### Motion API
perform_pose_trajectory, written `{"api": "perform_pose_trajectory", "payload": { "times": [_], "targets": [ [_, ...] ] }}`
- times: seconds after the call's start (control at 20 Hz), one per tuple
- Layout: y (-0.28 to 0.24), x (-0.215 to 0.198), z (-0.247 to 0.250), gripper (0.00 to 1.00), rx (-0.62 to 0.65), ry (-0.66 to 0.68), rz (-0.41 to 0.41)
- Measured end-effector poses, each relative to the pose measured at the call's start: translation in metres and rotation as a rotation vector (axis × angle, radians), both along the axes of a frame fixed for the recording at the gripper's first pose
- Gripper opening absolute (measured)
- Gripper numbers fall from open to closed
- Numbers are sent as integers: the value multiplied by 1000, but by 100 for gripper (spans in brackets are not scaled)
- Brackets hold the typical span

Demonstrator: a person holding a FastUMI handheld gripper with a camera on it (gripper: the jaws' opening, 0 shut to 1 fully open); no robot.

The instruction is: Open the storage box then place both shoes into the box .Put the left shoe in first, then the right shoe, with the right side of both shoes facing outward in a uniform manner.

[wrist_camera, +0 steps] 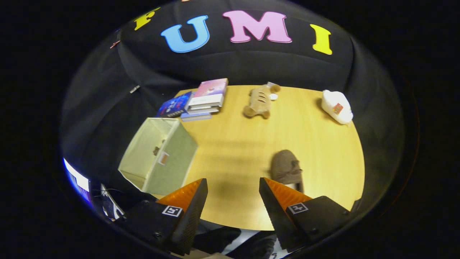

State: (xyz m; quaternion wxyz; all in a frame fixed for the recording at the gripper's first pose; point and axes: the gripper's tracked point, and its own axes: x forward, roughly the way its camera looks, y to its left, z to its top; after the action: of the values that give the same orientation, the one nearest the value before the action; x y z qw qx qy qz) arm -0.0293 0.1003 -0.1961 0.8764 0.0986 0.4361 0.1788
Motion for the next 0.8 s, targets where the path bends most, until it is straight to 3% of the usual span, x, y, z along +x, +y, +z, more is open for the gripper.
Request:
{"api": "perform_pose_trajectory", "payload": {
  "times": [0.3, 0.65, 0.8],
  "targets": [
    [-104, -5, -91, 90, -175, 53, -46],
    [-96, 28, -167, 88, -141, 125, -33],
    [-88, 51, -179, 81, -142, 110, -30]
  ]
}}
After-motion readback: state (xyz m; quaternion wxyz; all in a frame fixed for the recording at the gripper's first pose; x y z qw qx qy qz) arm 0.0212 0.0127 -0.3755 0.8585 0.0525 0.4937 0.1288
